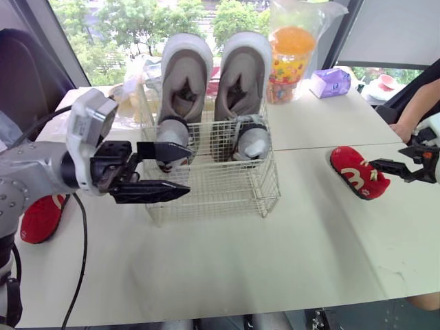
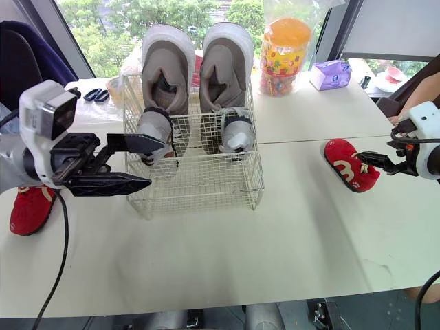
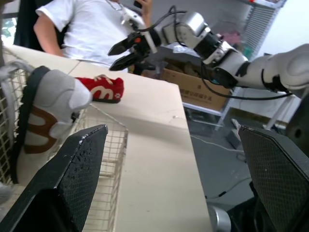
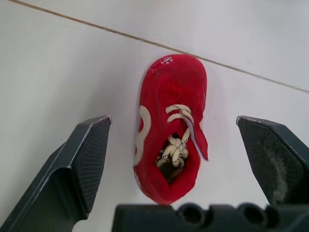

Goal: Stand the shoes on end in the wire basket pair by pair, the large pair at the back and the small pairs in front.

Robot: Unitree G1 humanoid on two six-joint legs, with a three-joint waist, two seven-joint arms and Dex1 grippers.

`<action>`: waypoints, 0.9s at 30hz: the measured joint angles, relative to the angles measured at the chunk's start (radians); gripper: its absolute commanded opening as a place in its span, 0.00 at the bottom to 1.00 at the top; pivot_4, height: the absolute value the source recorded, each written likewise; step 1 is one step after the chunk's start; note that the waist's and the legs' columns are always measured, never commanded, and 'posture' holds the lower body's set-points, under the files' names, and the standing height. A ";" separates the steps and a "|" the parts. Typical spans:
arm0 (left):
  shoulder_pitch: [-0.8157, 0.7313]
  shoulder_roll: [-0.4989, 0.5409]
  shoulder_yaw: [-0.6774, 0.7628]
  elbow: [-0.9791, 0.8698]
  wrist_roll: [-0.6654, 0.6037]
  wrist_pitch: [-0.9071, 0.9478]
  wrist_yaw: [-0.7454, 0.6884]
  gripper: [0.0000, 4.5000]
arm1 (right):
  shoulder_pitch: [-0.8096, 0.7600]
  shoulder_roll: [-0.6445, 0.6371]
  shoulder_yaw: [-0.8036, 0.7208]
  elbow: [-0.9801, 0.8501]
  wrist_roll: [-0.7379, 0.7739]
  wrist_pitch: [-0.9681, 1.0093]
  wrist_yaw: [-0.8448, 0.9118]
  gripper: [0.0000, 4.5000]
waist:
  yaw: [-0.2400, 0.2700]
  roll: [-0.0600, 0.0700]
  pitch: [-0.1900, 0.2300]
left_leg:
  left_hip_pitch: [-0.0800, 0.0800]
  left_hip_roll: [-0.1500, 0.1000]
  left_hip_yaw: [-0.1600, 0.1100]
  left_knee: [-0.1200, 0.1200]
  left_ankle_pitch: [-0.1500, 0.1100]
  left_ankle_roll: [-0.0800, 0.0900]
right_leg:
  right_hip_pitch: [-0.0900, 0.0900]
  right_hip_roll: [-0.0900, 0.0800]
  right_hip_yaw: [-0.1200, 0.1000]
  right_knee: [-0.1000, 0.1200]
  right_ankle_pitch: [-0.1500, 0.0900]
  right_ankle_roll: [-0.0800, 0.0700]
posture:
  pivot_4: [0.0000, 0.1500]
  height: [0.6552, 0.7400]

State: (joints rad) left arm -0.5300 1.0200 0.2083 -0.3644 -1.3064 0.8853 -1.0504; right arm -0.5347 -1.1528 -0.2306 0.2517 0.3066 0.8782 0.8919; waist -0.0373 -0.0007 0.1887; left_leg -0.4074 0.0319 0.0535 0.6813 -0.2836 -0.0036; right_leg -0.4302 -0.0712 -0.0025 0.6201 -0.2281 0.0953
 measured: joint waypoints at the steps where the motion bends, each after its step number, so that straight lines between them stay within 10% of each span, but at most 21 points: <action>1: 0.011 0.000 0.001 -0.003 0.013 -0.001 -0.015 0.99 | -0.013 0.003 0.016 0.025 -0.003 -0.012 0.003 1.00 | 0.000 0.000 0.000 | 0.000 0.000 0.000 0.000 0.000 0.000 | 0.000 0.000 0.000 0.000 0.000 0.000 | 1.00 1.00; 16: 0.037 -0.021 -0.005 -0.066 0.124 -0.021 -0.075 0.99 | -0.258 0.123 0.257 0.588 -0.189 -0.267 0.083 1.00 | 0.003 -0.002 0.000 | 0.000 0.000 0.000 0.001 0.000 0.000 | 0.000 0.000 0.001 0.000 0.001 0.001 | 1.00 1.00; 27: 0.012 -0.024 0.002 -0.061 0.123 -0.006 -0.019 1.00 | -0.294 0.144 0.265 0.641 -0.236 -0.294 0.124 0.08 | 0.003 -0.002 0.000 | 0.000 0.000 0.000 0.001 0.000 0.000 | 0.000 0.000 0.001 0.000 0.002 0.004 | 1.00 1.00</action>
State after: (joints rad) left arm -0.5179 0.9961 0.2103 -0.4258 -1.1831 0.8790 -1.0696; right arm -0.8286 -1.0084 0.0343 0.8930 0.0707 0.5844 1.0161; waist -0.0344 -0.0022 0.1884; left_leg -0.4077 0.0317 0.0538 0.6819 -0.2834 -0.0039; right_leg -0.4302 -0.0711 -0.0020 0.6203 -0.2260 0.0990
